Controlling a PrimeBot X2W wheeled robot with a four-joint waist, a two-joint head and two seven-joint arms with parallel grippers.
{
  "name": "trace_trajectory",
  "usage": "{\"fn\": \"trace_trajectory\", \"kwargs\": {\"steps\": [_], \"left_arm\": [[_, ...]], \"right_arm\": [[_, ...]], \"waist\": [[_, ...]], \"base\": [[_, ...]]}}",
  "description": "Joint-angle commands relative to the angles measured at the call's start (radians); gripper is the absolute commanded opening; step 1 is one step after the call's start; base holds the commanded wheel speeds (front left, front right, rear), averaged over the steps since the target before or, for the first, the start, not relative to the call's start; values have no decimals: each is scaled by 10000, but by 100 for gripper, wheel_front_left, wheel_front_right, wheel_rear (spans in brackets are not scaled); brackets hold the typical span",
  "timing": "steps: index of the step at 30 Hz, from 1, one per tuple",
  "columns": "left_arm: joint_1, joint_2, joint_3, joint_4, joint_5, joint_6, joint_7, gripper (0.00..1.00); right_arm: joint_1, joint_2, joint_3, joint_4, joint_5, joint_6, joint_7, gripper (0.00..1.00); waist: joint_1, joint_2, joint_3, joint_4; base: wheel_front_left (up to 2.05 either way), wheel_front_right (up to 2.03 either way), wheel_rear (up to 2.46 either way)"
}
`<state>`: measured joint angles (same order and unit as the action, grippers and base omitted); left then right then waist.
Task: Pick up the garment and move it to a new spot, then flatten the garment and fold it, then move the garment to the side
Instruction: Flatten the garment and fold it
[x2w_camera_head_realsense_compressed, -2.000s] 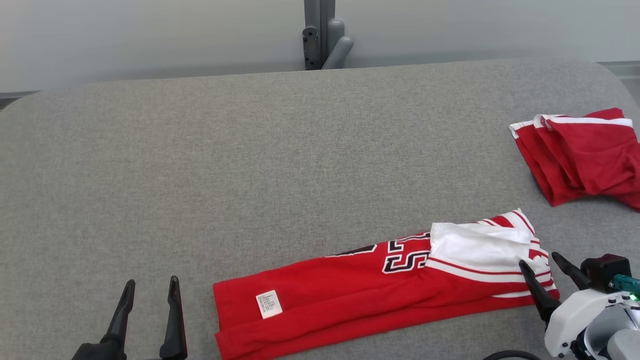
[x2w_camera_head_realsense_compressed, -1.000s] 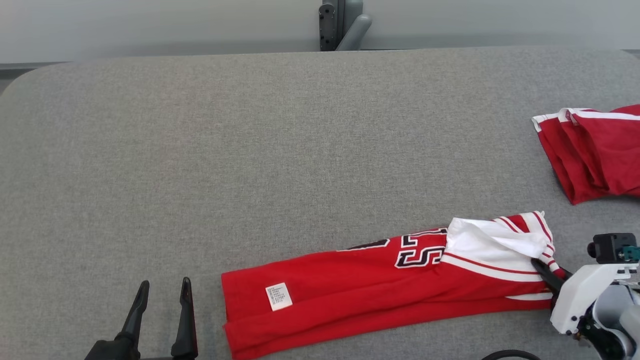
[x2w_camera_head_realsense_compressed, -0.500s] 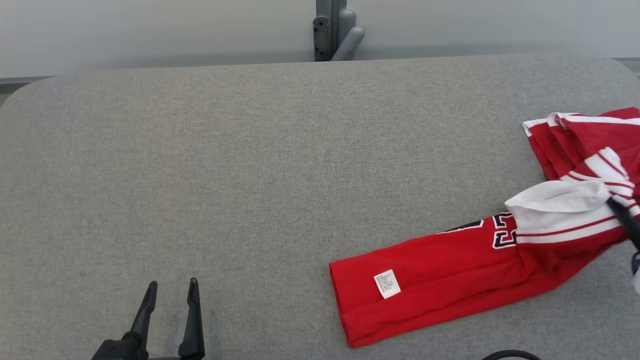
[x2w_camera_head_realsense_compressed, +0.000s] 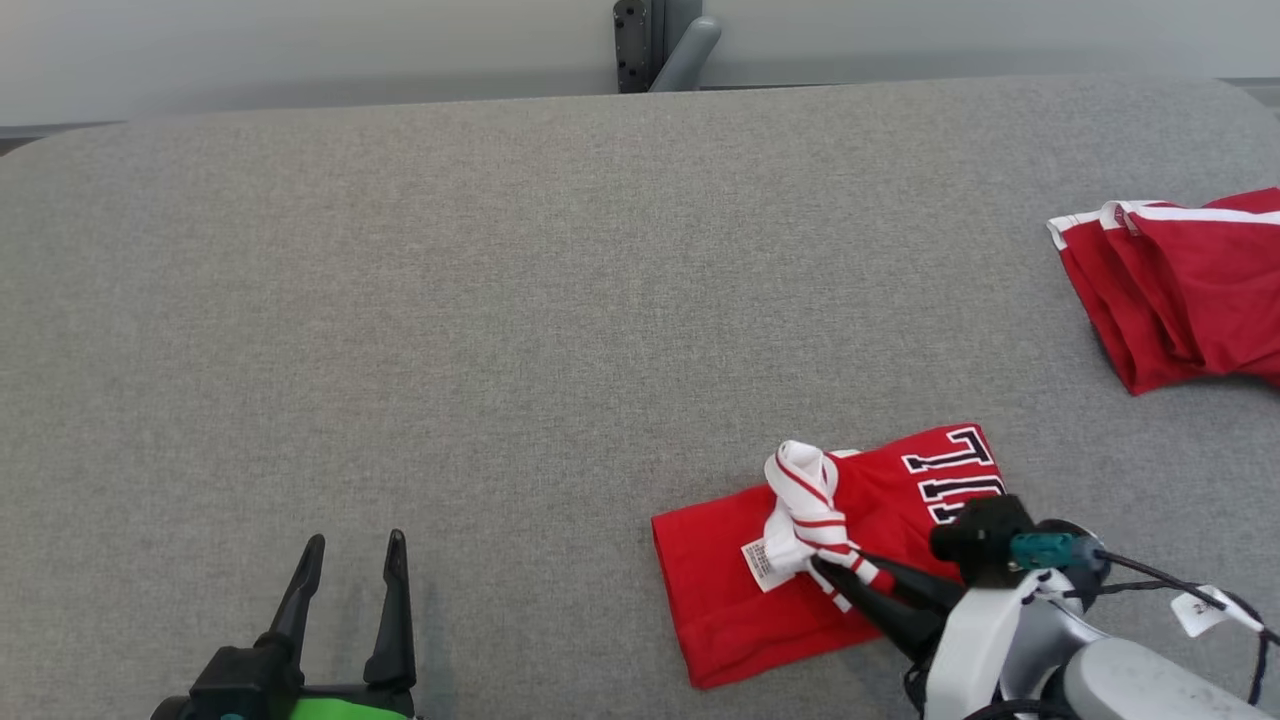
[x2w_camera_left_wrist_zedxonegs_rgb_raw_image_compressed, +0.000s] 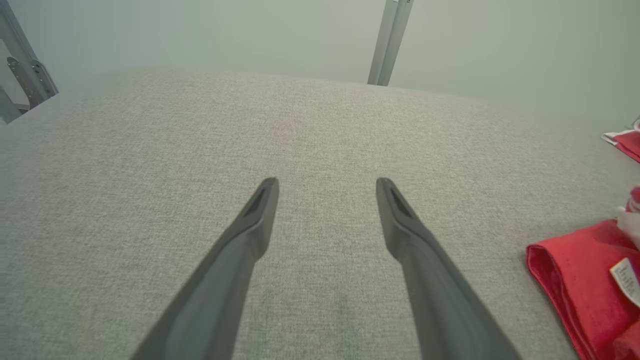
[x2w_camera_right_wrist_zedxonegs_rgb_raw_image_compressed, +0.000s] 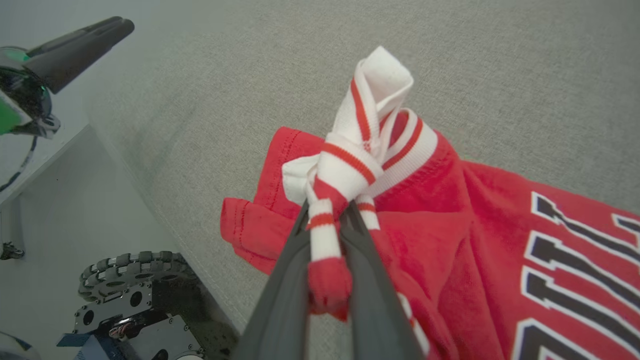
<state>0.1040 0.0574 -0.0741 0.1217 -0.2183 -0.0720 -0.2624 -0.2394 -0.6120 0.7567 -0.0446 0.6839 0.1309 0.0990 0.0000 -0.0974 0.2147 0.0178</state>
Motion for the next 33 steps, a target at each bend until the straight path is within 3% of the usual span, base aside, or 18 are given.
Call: {"fn": "trace_trajectory", "kwargs": {"steps": [1, 5, 9, 23, 25, 27, 30, 33], "left_arm": [[-153, 31, 76, 70, 82, -62, -25, 100], [-291, 14, 240, 241, 122, -138, -27, 100], [-346, -6, 273, 327, 150, -169, -27, 100], [-124, -58, 355, 518, 41, -209, -27, 100], [-137, -59, 388, 526, 61, -217, -27, 100], [-125, -61, 430, 536, 93, -225, -27, 100], [-82, -62, 508, 545, 109, -236, -27, 100], [59, -57, 642, 516, 71, -179, -27, 100]], "right_arm": [[-193, 245, 160, 239, -273, -2, 36, 0], [-539, 863, 595, 936, -744, -2, 68, 0], [-775, 1081, 937, 1245, -975, -2, 83, 0], [-1474, 1341, 2162, 1604, -1005, -2, 301, 0], [-1559, 1426, 2249, 1600, -1015, -2, 275, 28], [-1598, 1466, 2243, 1581, -1027, -2, 206, 100], [-1557, 1432, 2143, 1334, -1059, -4, 128, 100], [-1109, 1227, 1379, 732, -988, -5, 13, 100]], "waist": [[0, 0, 88, 94], [0, 0, 158, 178], [0, 0, 169, 245], [0, 0, 74, 300], [0, 0, 59, 275], [0, 0, 43, 240], [0, 0, -7, 192], [0, 0, -113, 148]], "base": [[0, 0, 0], [0, 0, 0], [0, 0, 0], [0, 0, 0], [0, 0, 0], [0, 0, 0], [0, 0, 0], [0, 0, 0]]}}
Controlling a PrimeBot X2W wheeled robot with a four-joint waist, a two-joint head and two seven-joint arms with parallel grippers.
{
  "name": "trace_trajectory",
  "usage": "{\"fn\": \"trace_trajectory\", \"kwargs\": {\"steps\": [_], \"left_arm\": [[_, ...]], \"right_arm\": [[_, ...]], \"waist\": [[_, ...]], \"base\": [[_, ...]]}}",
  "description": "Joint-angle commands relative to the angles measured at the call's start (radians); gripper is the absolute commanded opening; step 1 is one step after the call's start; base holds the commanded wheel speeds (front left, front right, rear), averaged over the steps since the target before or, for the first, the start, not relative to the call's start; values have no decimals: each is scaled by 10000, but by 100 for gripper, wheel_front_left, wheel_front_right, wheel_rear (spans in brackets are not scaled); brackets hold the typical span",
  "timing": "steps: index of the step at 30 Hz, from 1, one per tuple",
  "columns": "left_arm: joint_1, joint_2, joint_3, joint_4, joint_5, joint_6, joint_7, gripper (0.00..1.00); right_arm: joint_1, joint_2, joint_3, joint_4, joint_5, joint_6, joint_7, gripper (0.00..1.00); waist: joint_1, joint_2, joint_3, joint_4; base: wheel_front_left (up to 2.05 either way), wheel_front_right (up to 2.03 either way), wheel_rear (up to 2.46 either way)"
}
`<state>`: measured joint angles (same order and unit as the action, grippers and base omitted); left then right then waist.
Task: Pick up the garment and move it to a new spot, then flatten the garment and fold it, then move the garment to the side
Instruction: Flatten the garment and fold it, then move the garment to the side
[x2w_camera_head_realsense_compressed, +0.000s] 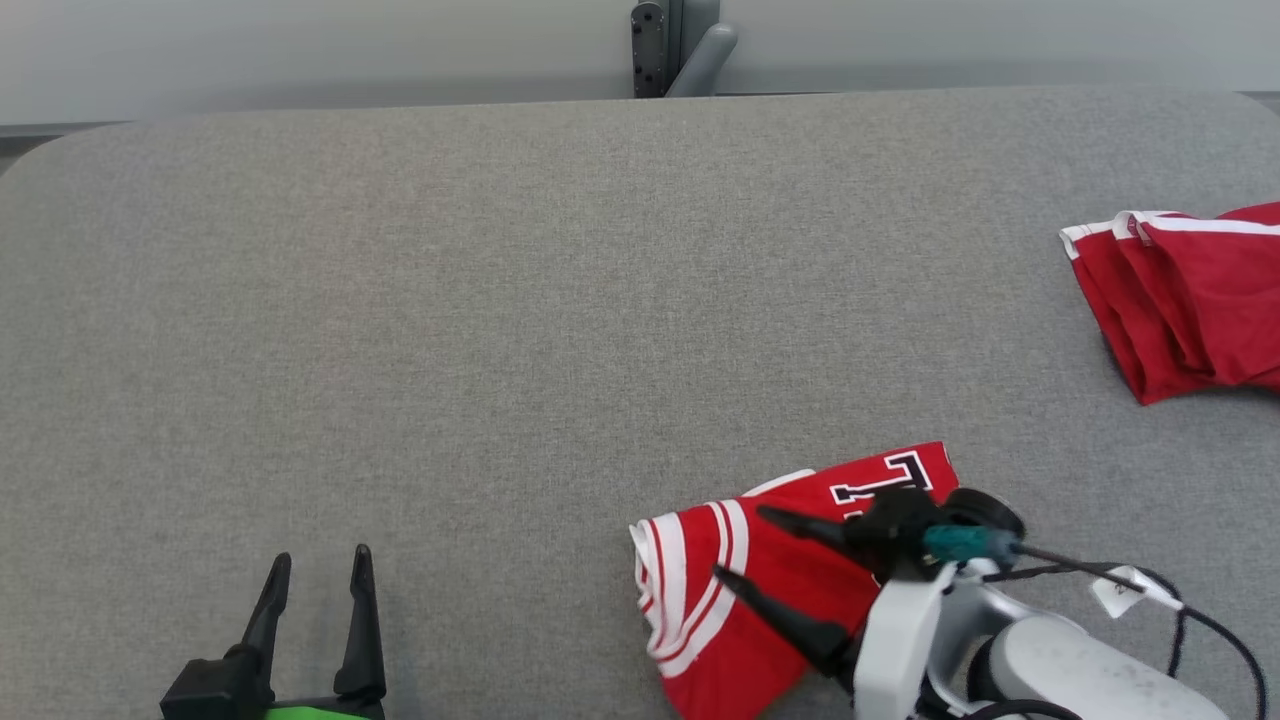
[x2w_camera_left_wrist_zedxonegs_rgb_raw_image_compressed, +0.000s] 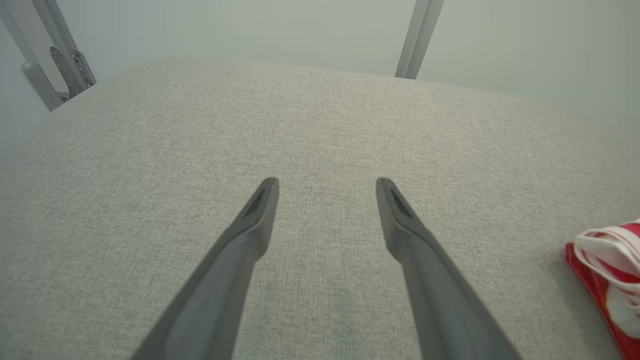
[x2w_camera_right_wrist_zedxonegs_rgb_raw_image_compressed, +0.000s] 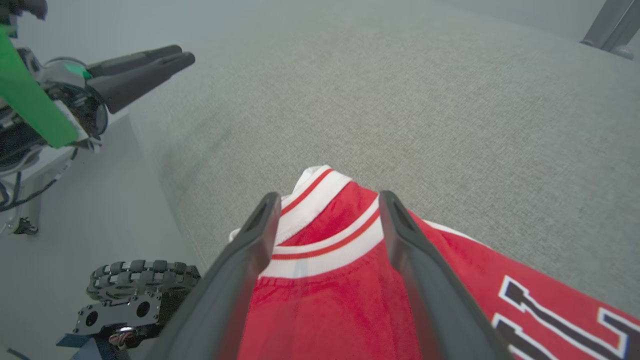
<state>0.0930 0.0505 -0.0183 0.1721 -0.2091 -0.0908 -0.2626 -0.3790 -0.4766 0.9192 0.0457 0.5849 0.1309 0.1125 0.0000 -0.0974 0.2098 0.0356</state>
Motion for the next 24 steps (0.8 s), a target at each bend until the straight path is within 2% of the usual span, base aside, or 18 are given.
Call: {"fn": "trace_trajectory", "kwargs": {"steps": [1, 7, 9, 10, 14, 17, 19, 24], "left_arm": [[219, 9, 142, -31, -41, 50, -24, 100], [624, 10, 404, -334, -188, 152, -24, 100], [730, 10, 269, -401, -269, 199, -25, 100], [714, 8, 226, -399, -309, 203, -24, 100], [660, 9, -28, -384, -447, 267, -25, 100], [708, 13, -146, -470, -476, 294, -24, 100], [755, 13, -149, -541, -485, 303, -25, 100], [1010, 13, -193, -776, -281, 179, -25, 100]], "right_arm": [[514, -205, -746, -422, 23, -5, -207, 100], [2383, -707, -4467, -1427, -510, -5, -598, 100], [3330, -461, -6090, -1251, -1260, -4, -967, 100], [3604, -320, -6469, -1169, -1469, -5, -1120, 100], [4515, 401, -7271, -619, -1941, -7, -1803, 100], [4969, 779, -7652, 5, -2586, -7, -2861, 100], [5116, 905, -7766, 263, -2874, -5, -3170, 100], [5407, 1784, -8520, 1357, -3945, -7, -3746, 100]], "waist": [[0, 0, -116, -40], [0, 0, -278, -173], [0, 0, -336, -173], [0, 0, -356, -151], [0, 0, -532, -54], [0, 0, -761, 19], [0, 0, -845, 29], [0, 0, -1140, -12]], "base": [[0, 0, 0], [0, 0, 0], [0, 0, 0], [0, 0, 0], [0, 0, 0], [0, 0, 0], [0, 0, 0], [0, 0, 0]]}}
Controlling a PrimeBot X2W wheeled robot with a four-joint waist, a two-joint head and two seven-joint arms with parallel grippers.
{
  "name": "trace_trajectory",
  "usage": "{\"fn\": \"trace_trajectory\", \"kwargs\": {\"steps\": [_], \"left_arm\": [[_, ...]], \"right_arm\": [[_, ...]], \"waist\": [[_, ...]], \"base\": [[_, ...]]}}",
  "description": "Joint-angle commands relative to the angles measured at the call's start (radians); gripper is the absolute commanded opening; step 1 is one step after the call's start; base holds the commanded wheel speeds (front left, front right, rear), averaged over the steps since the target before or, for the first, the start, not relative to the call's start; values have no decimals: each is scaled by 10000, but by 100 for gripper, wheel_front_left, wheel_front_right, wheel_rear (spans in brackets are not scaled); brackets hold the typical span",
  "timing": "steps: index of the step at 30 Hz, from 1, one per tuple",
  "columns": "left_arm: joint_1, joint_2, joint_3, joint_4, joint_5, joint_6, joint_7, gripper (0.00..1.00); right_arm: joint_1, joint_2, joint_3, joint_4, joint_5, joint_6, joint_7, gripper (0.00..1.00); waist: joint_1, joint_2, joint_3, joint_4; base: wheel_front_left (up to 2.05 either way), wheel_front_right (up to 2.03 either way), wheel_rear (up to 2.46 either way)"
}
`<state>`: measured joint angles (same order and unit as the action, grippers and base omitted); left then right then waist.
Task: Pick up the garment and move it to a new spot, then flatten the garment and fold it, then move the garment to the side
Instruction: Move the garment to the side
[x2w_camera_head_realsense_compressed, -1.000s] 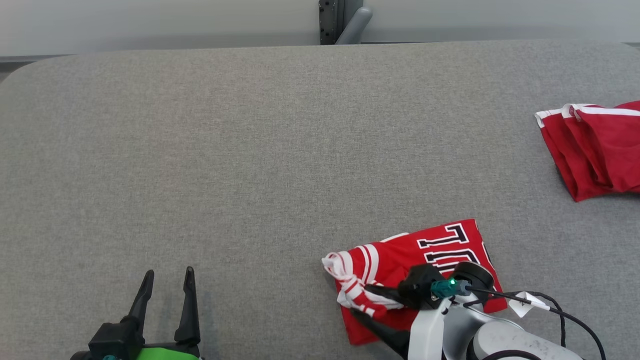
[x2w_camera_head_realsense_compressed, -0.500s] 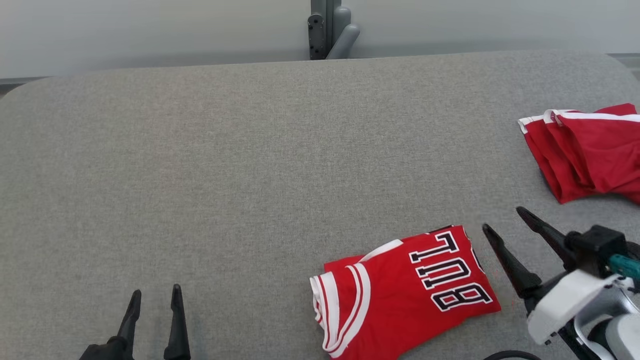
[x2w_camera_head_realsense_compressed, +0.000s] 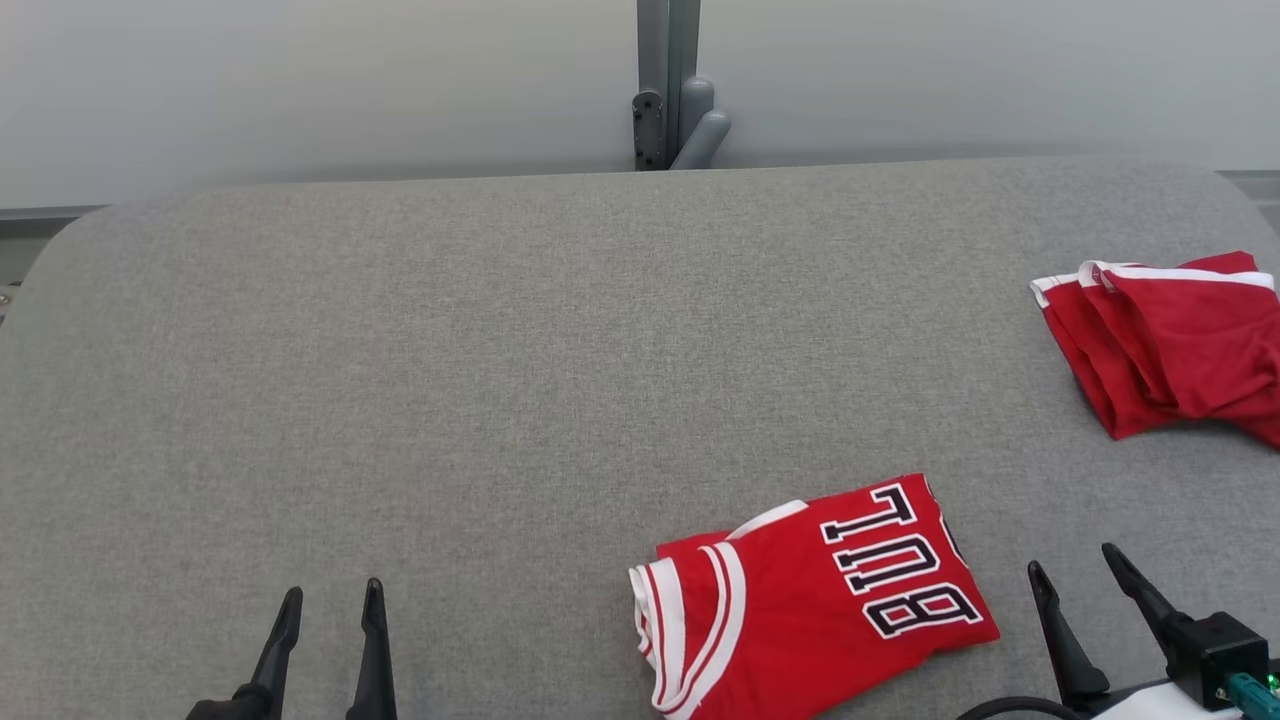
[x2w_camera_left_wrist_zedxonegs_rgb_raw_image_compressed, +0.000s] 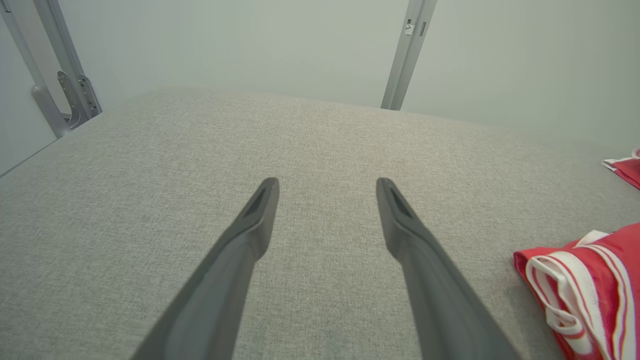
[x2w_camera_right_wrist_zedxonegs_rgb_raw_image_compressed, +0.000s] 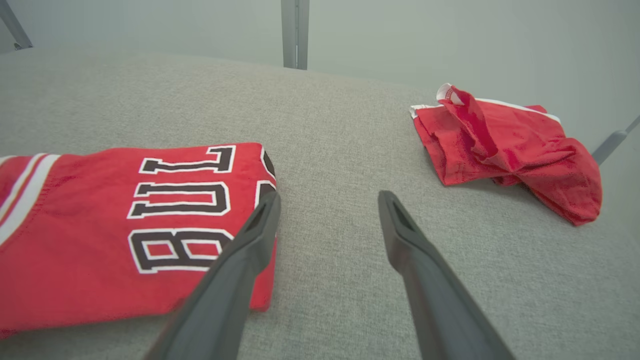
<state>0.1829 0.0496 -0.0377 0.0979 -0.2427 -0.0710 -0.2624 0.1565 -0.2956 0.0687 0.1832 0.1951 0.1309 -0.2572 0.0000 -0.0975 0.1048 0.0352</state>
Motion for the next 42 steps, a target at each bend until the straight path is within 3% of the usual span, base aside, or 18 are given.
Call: {"fn": "trace_trajectory", "kwargs": {"steps": [1, 2, 8, 13, 17, 24, 27, 36, 37, 38, 42], "left_arm": [[134, 24, 35, -42, 159, -63, -26, 100], [184, 22, 154, -45, 253, -127, -27, 100], [183, 20, 363, 35, 340, -267, -26, 100], [26, 22, 446, 67, 287, -328, -27, 100], [74, 20, 476, 28, 142, -251, -26, 100], [-163, 23, 62, 139, 189, -199, -27, 100], [-331, 25, 43, 221, 179, -240, -27, 100], [-634, 21, 25, 249, 233, -286, -27, 100], [-652, 21, 26, 243, 240, -282, -26, 100], [-667, 20, 7, 233, 244, -269, -26, 100], [-732, 21, -115, 218, 228, -224, -26, 100]], "right_arm": [[-28, 152, -172, -141, -257, -5, -68, 100], [1, 479, -505, -306, -578, -7, -69, 100], [319, 1000, -1127, -380, -1146, -7, -75, 100], [104, 1277, -1188, 123, -380, -7, -77, 100], [-608, 793, 9, 790, 564, -4, 160, 100], [-2472, -799, 2638, 1370, 2203, -8, 2703, 100], [-2994, -1246, 3172, 1714, 2836, -5, 3494, 100], [-3901, -1575, 4234, 2730, 4409, -5, 4260, 100], [-4004, -1635, 4343, 2795, 4596, -5, 4255, 91], [-4123, -1700, 4412, 2833, 4808, -5, 4147, 2], [-4481, -2088, 4863, 2721, 5689, -8, 4046, 0]], "waist": [[0, 1, -113, -32], [0, 1, -164, -89], [0, 1, -311, -159], [0, 1, -367, -140], [0, 1, -246, -201], [0, 1, 238, -139], [0, 1, 384, 11], [0, 1, 563, 258], [0, 1, 566, 278], [0, 1, 571, 298], [0, 1, 573, 415]], "base": [[0, 0, 0], [0, 0, 0], [0, 0, 0], [0, 0, 0], [0, 0, 0], [0, 0, 0], [0, 0, 0], [0, 0, 0], [0, 0, 0], [0, 0, 0], [0, 0, 0]]}}
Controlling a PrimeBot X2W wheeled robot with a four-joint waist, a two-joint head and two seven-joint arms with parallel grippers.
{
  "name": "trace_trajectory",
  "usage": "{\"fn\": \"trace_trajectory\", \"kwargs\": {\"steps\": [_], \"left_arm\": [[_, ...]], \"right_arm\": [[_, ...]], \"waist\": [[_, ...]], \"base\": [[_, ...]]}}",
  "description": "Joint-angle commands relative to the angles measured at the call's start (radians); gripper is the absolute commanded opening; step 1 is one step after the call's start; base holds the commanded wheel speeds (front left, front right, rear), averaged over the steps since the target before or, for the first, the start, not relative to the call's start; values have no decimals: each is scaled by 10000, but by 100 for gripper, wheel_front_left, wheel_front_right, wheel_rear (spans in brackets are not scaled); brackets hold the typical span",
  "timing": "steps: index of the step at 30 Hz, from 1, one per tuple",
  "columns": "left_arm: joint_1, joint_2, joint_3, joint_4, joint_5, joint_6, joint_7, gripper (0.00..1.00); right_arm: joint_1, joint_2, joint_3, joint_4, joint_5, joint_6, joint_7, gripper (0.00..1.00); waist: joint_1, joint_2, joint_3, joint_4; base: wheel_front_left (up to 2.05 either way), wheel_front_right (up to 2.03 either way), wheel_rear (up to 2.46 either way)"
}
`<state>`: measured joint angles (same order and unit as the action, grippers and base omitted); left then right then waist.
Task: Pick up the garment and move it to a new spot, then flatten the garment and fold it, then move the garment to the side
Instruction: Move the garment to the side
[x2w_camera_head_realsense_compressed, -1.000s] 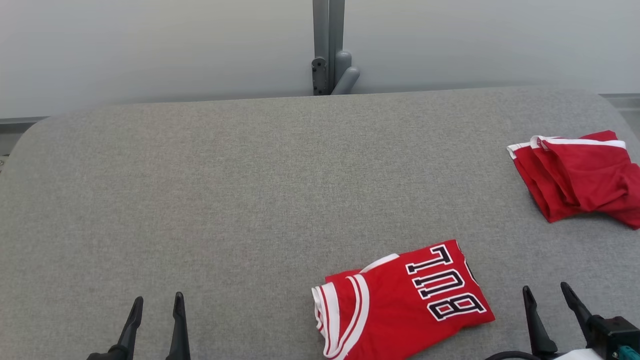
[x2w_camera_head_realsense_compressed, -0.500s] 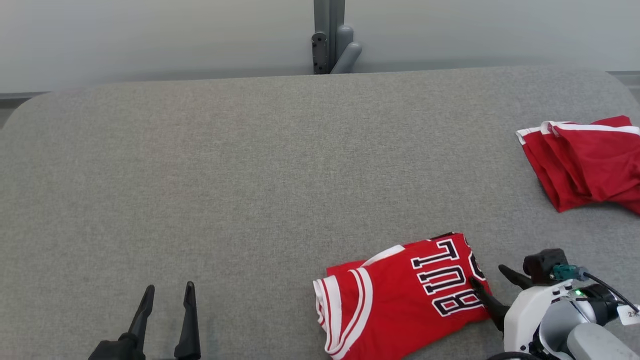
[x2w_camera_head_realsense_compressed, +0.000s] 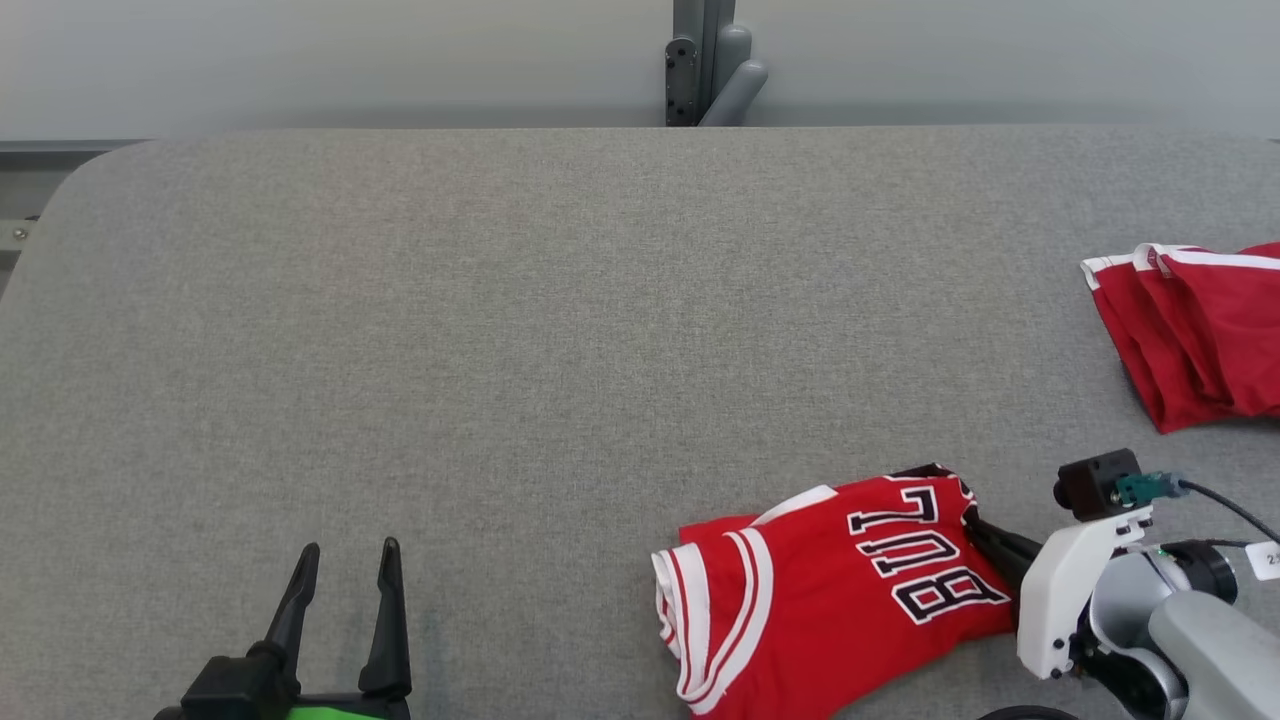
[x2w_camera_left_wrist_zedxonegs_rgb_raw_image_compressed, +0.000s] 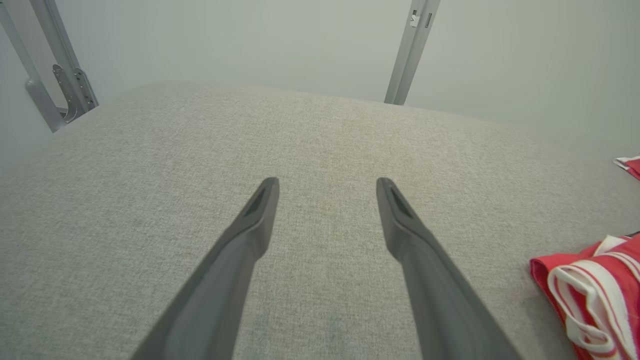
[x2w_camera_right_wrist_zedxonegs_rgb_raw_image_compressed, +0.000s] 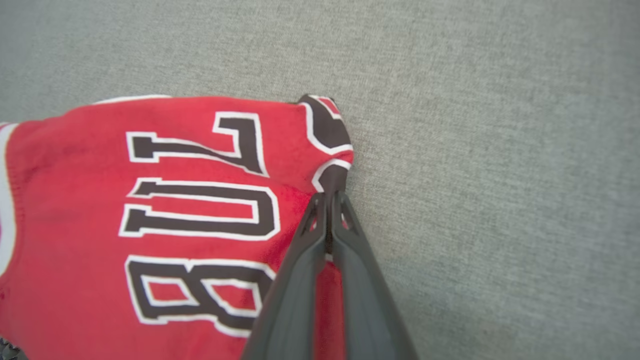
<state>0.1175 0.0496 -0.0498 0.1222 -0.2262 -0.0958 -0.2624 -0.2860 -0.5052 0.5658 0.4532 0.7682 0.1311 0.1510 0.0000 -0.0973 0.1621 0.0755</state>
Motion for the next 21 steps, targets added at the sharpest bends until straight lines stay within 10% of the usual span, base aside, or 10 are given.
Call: {"fn": "trace_trajectory", "kwargs": {"steps": [1, 21], "left_arm": [[-103, 21, -15, -36, 47, 30, -26, 100], [-1239, 21, -279, -677, -202, 113, -26, 100]], "right_arm": [[-211, -144, 66, -73, 83, -9, 11, 0], [-5666, -2363, 1982, -482, 1472, -9, 1409, 0]], "waist": [[0, -2, 5, 34], [0, -2, 1435, -1020]], "base": [[0, 0, 0], [0, 0, 0]]}}
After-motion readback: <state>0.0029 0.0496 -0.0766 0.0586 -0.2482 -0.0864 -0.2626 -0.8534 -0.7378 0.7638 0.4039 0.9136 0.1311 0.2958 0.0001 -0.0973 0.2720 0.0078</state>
